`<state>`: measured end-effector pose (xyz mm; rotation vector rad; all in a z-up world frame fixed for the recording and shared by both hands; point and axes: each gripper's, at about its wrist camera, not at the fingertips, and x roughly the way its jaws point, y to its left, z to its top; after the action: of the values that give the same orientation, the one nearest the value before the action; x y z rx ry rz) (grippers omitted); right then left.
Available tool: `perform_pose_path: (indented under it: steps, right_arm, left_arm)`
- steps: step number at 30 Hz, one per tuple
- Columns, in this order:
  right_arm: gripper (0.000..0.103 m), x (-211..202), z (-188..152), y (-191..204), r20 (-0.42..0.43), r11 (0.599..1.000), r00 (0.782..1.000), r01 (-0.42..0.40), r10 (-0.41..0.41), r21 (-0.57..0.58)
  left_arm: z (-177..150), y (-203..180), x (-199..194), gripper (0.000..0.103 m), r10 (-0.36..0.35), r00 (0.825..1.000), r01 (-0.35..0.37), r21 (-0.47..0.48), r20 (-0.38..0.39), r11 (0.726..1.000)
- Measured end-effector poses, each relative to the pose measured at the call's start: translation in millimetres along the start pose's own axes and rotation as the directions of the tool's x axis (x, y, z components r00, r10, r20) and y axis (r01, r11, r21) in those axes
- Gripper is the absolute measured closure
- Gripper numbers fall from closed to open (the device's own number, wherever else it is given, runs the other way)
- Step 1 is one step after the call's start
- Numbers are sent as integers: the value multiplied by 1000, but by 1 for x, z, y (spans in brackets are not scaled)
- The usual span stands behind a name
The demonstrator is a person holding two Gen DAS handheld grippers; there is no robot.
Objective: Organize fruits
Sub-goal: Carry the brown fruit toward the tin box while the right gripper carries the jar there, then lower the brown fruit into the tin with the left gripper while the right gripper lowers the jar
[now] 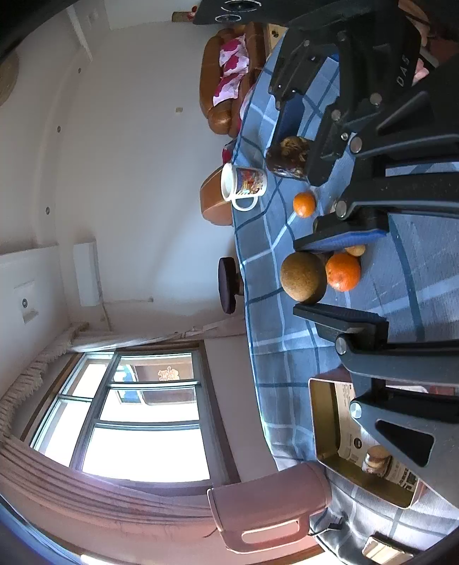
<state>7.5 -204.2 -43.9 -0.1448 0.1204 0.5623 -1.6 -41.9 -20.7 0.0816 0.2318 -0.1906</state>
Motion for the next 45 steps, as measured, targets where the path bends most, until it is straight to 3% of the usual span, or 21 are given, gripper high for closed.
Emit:
perform_pose_path:
  steps: [18, 45]
  right_arm:
    - [56, 50, 44, 36, -68, 994, 995, -78, 73, -80]
    - [56, 129, 57, 92, -201, 969, 959, -224, 199, -107]
  left_arm:
    - [1, 56, 10, 72, 91, 993, -97, -85, -70, 992]
    - [-16, 142, 16, 72, 231, 953, -265, -169, -196, 949]
